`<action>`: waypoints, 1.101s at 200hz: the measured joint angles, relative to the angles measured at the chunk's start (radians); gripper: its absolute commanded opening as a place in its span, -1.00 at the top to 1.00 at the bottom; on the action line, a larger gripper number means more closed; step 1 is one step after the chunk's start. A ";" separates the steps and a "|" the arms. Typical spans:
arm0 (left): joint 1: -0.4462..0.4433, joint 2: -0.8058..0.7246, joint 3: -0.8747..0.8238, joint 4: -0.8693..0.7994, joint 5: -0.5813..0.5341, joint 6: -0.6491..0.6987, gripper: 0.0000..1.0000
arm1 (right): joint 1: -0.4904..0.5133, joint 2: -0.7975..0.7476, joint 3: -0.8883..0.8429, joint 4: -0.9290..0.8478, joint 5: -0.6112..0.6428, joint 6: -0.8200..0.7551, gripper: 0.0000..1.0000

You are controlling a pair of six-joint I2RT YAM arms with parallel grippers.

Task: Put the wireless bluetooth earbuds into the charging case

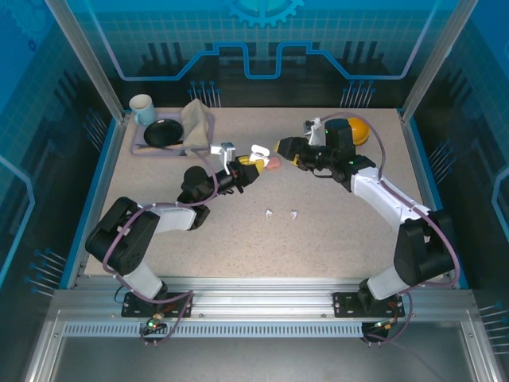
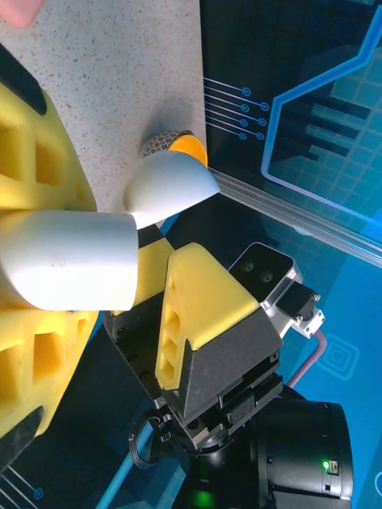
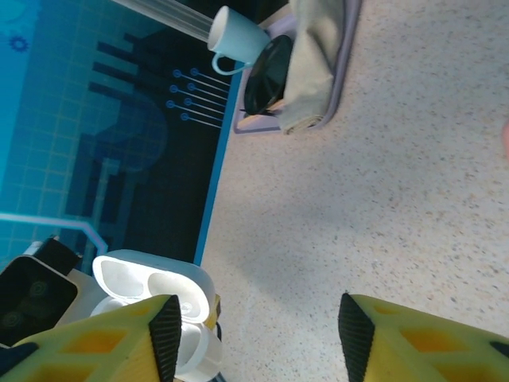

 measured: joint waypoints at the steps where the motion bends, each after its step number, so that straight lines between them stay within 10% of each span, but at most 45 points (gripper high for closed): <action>1: 0.000 0.000 -0.001 0.001 0.000 0.000 1.00 | 0.000 0.000 0.000 0.003 0.000 0.000 -0.06; 220: 0.003 0.002 -0.002 0.024 0.027 -0.064 1.00 | 0.021 0.074 0.008 0.130 -0.132 -0.015 0.46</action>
